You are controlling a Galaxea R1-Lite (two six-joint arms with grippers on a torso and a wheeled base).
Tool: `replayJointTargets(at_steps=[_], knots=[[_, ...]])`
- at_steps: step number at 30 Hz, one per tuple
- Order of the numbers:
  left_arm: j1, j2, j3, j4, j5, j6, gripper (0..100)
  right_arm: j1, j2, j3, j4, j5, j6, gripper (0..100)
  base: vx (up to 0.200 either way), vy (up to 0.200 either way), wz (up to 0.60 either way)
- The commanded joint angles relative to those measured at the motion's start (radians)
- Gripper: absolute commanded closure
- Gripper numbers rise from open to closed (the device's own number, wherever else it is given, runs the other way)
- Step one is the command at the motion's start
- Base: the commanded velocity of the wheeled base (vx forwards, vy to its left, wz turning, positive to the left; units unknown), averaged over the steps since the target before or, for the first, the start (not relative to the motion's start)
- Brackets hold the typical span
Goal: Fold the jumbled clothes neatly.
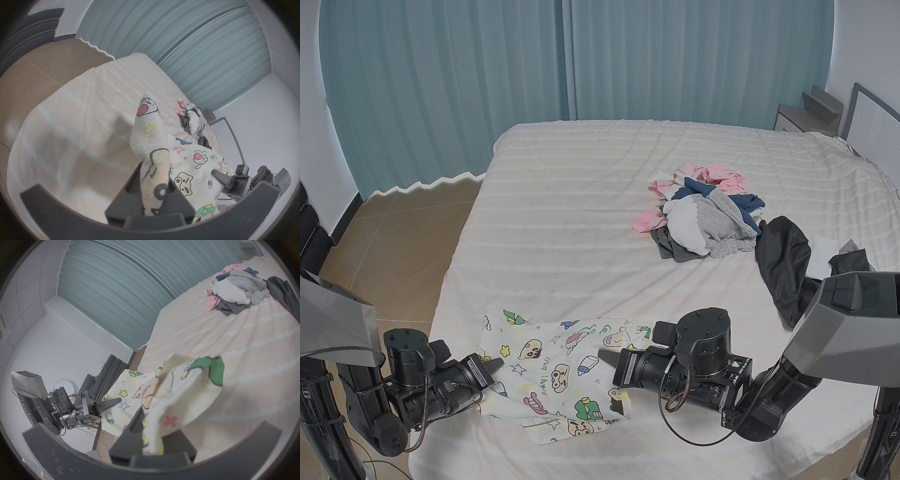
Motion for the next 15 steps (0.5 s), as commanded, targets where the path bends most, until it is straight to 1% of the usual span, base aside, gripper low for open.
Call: replayJointTargets(at_steps=[1, 15], knots=[[-0.026, -0.006, 0.006, -0.018, 0.012, 0.001, 100, -0.011, -0.019, 0.006, 0.002, 0.002, 0.001, 100, 0.000, -0.200, 0.00], [-0.038, -0.004, 0.006, -0.018, 0.018, -0.001, 100, -0.023, -0.022, 0.009, 0.010, 0.000, -0.007, 100, 0.000, -0.200, 0.00]])
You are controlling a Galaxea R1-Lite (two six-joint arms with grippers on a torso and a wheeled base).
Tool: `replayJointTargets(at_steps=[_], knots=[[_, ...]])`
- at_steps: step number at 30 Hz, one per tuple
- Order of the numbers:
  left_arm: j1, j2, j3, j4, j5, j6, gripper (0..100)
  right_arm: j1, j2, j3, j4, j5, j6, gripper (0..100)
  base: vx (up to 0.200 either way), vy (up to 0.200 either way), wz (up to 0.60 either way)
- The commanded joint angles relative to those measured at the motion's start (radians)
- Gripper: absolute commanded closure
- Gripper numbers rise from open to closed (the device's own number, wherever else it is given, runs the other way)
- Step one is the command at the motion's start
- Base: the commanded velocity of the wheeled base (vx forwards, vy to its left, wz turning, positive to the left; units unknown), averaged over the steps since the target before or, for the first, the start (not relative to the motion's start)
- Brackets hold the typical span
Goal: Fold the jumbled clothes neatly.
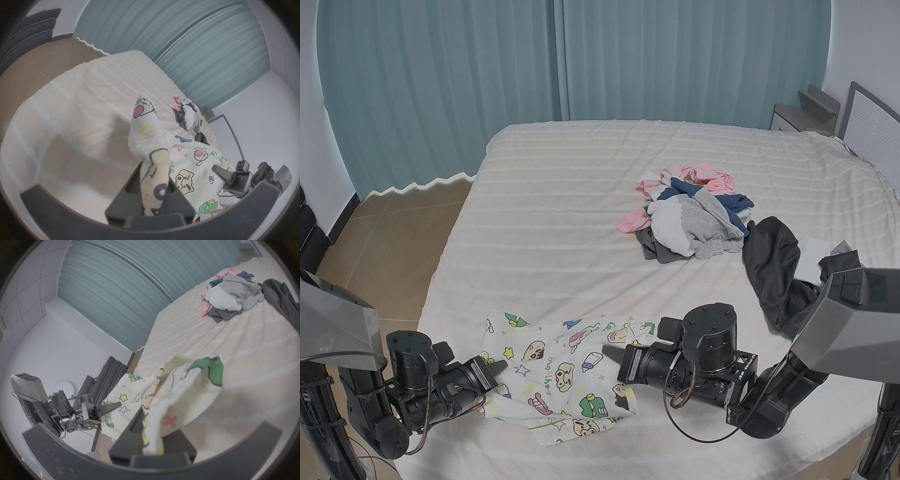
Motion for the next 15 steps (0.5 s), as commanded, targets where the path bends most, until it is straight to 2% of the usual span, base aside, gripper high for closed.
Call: replayJointTargets(at_steps=[1, 15], knots=[[-0.006, 0.001, 0.000, -0.018, -0.001, -0.001, 100, -0.012, -0.001, -0.001, 0.003, 0.000, -0.002, 100, 0.000, -0.200, 0.00], [-0.026, 0.001, 0.005, -0.018, -0.001, -0.001, 100, -0.041, -0.053, -0.008, 0.108, 0.001, -0.041, 100, 0.000, -0.200, 0.00]])
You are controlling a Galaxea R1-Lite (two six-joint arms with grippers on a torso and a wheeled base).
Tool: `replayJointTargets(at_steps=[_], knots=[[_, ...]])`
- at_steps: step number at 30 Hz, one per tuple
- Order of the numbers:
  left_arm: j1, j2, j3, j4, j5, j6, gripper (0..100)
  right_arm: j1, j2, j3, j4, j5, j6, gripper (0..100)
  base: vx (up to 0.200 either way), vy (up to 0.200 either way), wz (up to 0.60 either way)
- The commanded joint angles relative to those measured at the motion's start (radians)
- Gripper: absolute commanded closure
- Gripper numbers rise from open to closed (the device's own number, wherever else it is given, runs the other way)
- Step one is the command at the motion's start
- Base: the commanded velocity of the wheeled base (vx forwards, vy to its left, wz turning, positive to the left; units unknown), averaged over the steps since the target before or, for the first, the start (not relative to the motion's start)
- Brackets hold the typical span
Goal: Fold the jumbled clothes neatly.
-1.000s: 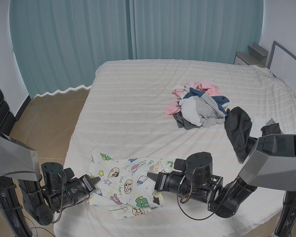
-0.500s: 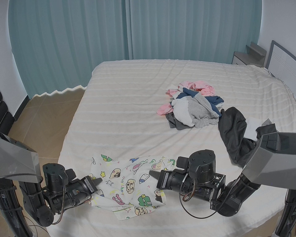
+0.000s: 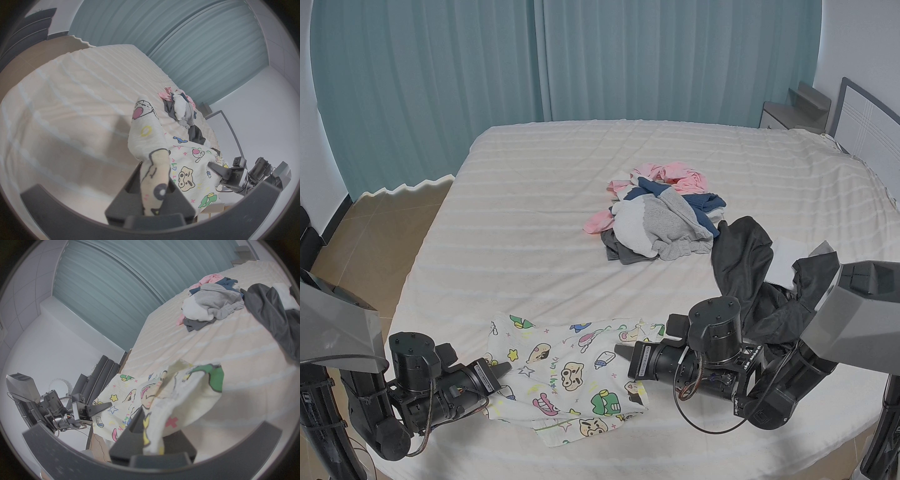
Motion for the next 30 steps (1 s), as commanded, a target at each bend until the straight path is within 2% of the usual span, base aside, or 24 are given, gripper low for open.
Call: replayJointTargets(at_steps=[1, 8, 30], knots=[[-0.007, 0.001, 0.004, -0.018, 0.000, -0.001, 100, -0.003, -0.029, -0.002, 0.014, 0.001, -0.011, 100, 0.000, -0.200, 0.00], [-0.016, 0.000, 0.002, -0.018, 0.000, -0.017, 100, -0.003, -0.028, 0.007, 0.015, 0.000, -0.060, 100, 0.000, -0.200, 0.00], [-0.045, 0.014, -0.006, -0.018, 0.000, -0.027, 100, -0.015, -0.016, 0.013, 0.054, -0.004, -0.094, 100, 0.000, -0.200, 0.00]])
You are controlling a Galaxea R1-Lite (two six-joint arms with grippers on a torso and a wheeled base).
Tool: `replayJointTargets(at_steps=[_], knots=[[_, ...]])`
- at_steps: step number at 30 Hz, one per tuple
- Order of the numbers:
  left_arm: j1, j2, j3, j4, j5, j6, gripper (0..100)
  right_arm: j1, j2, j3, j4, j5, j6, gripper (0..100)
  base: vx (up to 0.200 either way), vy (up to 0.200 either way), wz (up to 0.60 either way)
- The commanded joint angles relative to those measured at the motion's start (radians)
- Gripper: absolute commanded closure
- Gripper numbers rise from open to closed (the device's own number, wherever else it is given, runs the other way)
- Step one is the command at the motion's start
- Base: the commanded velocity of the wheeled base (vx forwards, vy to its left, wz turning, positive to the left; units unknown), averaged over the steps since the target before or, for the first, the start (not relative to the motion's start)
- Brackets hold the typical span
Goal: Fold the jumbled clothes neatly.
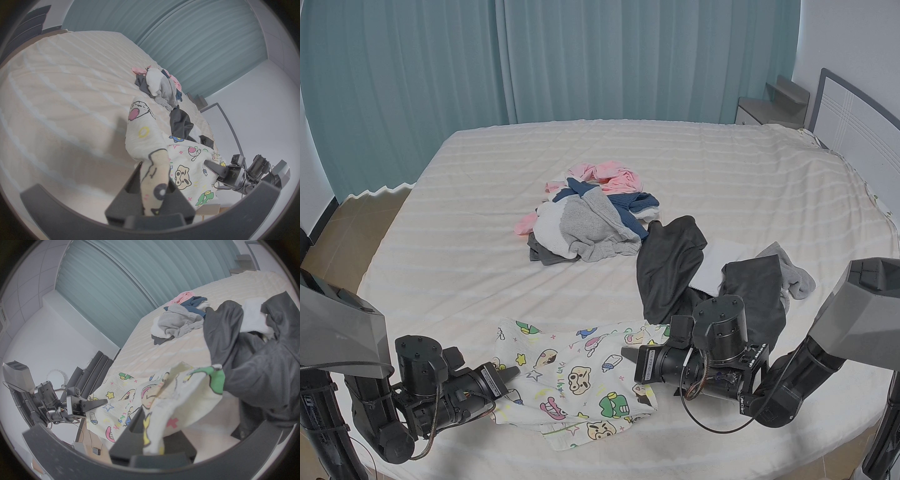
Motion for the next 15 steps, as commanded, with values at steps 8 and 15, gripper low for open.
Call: replayJointTargets(at_steps=[8, 15], knots=[[0.001, 0.054, -0.016, -0.018, 0.035, 0.003, 100, -0.003, 0.070, 0.001, 0.000, 0.000, -0.003, 100, 0.000, -0.050, 0.00], [0.001, 0.095, -0.017, -0.018, 0.044, 0.007, 100, -0.002, 0.099, 0.009, -0.001, 0.000, -0.009, 100, 0.000, 0.000, 0.00]])
